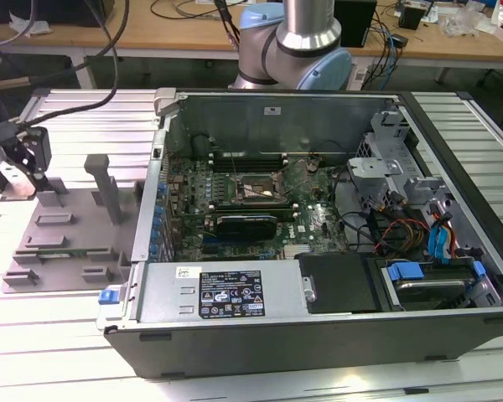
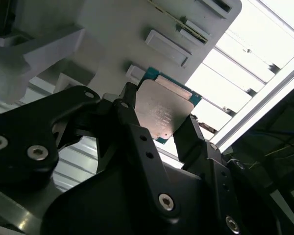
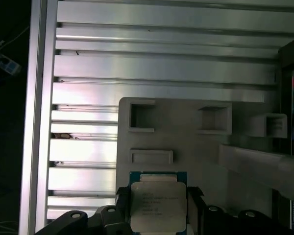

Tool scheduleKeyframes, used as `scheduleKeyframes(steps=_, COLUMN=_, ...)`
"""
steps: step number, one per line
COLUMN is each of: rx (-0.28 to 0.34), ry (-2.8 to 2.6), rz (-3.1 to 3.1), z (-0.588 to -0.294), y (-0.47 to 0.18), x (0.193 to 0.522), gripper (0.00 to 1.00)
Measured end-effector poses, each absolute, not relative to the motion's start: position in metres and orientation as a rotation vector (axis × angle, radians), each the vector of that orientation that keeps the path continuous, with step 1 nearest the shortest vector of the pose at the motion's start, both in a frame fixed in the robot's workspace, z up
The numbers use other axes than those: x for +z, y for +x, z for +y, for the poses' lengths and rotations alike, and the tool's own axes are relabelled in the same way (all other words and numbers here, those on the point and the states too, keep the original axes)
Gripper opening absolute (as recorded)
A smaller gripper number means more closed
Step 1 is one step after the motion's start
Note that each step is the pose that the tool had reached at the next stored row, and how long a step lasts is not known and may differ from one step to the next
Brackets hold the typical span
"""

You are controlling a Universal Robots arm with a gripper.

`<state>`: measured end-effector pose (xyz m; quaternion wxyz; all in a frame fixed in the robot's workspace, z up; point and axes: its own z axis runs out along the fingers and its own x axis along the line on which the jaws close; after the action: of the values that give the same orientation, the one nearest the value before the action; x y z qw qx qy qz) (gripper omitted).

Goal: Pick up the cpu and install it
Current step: 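Pick up the cpu and move it towards the insertion slot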

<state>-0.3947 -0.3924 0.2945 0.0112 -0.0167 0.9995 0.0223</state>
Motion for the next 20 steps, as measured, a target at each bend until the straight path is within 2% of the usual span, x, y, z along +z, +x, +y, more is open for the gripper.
scheduleKeyframes(steps=10, rx=0.07, ry=-0.052, rz=3.118, z=-0.391, y=-0.395, x=0.332, gripper=0.55)
scheduleKeyframes(steps=20, rx=0.07, ry=-0.052, rz=3.118, z=-0.39, y=-0.395, x=0.354, gripper=0.55)
